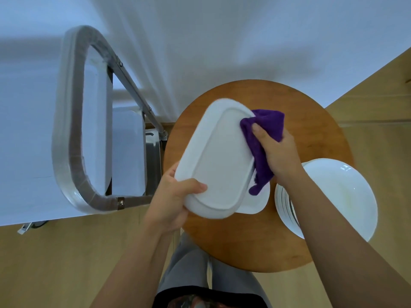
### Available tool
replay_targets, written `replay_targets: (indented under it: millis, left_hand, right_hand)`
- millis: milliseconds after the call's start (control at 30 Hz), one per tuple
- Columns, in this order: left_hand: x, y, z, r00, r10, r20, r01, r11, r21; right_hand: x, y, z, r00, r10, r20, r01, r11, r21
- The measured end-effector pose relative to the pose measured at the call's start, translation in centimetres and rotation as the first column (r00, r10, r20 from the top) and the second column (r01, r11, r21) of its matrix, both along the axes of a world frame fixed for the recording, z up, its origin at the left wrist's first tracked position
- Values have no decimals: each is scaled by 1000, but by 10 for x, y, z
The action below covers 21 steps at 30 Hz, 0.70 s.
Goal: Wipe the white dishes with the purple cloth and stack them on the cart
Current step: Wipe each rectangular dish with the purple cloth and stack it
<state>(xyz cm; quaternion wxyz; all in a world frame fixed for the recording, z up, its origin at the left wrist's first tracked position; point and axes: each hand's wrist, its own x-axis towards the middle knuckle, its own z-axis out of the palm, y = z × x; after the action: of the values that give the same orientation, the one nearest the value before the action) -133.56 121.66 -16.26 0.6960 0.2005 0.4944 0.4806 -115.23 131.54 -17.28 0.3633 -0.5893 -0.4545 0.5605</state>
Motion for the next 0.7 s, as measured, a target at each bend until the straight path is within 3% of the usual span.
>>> replay_targets:
  millis: [100,233,300,467,533,633,700]
  left_hand:
    - [11,10,-2,992,112,50,-112,994,-15]
    - [18,18,-4,969,222,104,-220,975,-39]
    - [19,17,-4,964,247,101,-241,968,-65]
    - [31,17,-10,944,325,55,-316,940,-124]
    - [38,22,-8,961,276,4,-272,950,-155]
    - [43,25,-6,983,174,-60,-182,968,-172]
    - [44,19,-6,989,92,-113,-109,982,-152]
  right_hand:
    - [-11,-15,-3,965,-101,-242,93,995,-44]
    - [-22,-34,-9,952,-139,-271,120,989,-85]
    - [-21,-43,-11,966,-128,-226,111,990,-87]
    - [-32,-64,-15,994,-76,75,78,997,-15]
    - [-45,-77,-14,986,-68,151,77,996,-51]
    - [-68,-95,1,982,-168,89,173,984,-50]
    - [-77,-97,4,971,-177,159,181,983,-15]
